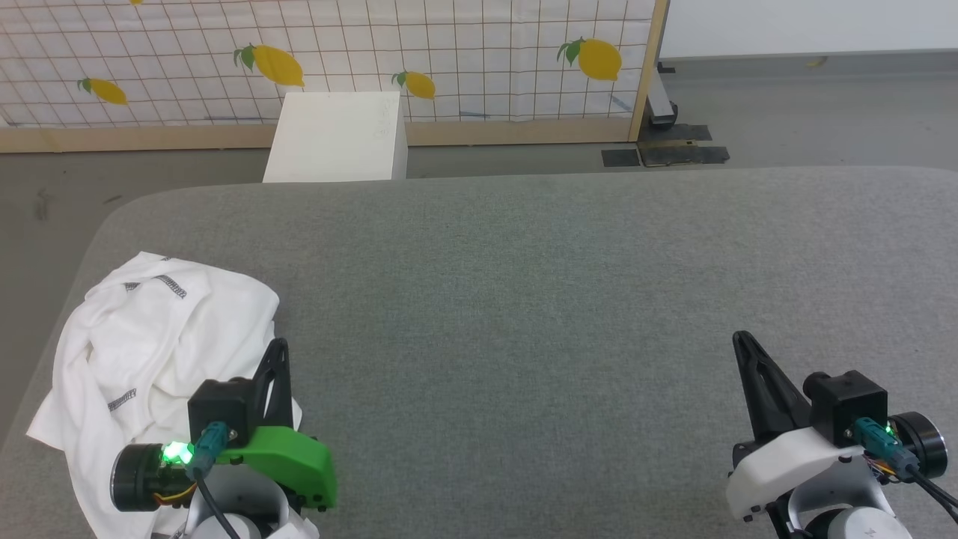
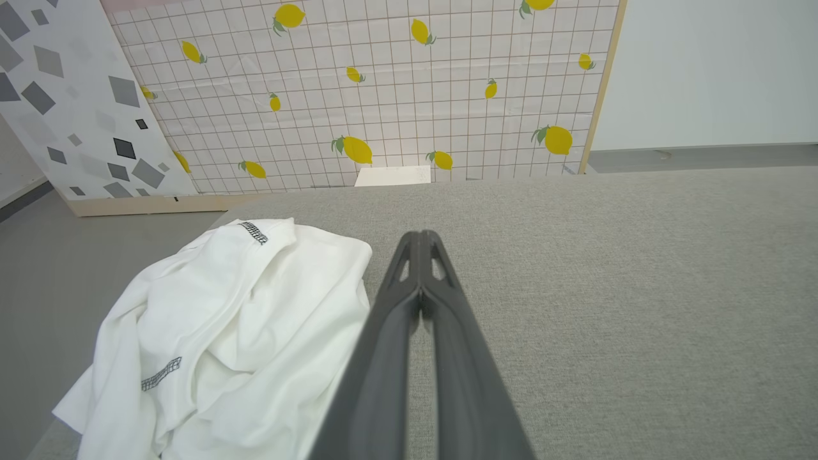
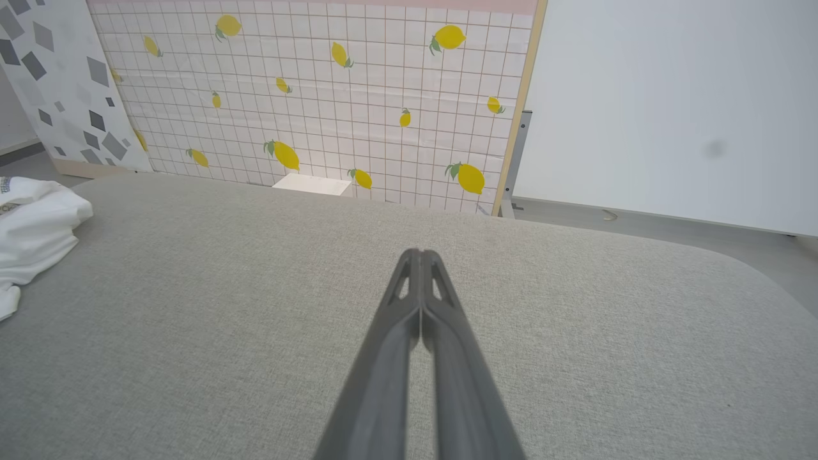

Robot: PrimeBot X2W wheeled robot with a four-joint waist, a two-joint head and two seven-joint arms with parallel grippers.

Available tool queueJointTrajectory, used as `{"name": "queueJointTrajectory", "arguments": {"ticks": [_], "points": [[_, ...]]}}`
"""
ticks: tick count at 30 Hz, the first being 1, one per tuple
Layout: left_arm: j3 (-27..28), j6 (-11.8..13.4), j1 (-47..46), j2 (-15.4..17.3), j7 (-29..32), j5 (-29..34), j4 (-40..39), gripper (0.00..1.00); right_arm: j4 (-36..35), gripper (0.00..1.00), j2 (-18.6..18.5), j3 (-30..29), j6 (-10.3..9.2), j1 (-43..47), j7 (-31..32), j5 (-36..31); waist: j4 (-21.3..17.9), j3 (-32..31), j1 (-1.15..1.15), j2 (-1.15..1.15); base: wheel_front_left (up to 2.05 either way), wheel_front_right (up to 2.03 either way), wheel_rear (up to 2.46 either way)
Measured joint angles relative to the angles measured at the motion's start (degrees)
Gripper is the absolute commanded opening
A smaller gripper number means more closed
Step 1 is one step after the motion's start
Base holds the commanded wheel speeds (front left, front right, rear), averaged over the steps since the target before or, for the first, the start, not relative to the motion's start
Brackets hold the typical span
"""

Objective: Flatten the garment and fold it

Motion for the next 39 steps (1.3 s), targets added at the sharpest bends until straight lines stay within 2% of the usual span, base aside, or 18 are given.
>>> {"name": "queueJointTrajectory", "arguments": {"ticks": [3,4,23,39], "points": [[0.02,0.0,0.0,0.0,0.0,0.0,0.0,0.0,0.0,0.0,0.0,0.02,0.0,0.0,0.0,0.0,0.0,0.0,0.0,0.0,0.0,0.0,0.0],[0.01,0.0,0.0,0.0,0.0,0.0,0.0,1.0,0.0,1.0,0.0,0.02,0.0,0.0,0.0,0.0,0.0,0.0,0.0,0.0,0.0,0.0,0.0],[-1.87,0.64,-0.31,0.0,-1.4,-1.27,1.64,1.0,0.41,1.0,-0.04,-0.31,0.0,0.02,-0.6,0.21,0.95,-0.01,0.0,0.0,0.0,0.0,0.0],[-2.99,2.04,-0.89,0.51,-3.21,-2.42,3.16,1.0,0.93,1.0,-0.03,-0.29,0.0,0.01,-1.65,0.52,5.47,-0.13,0.0,0.0,0.0,0.0,0.0]]}}
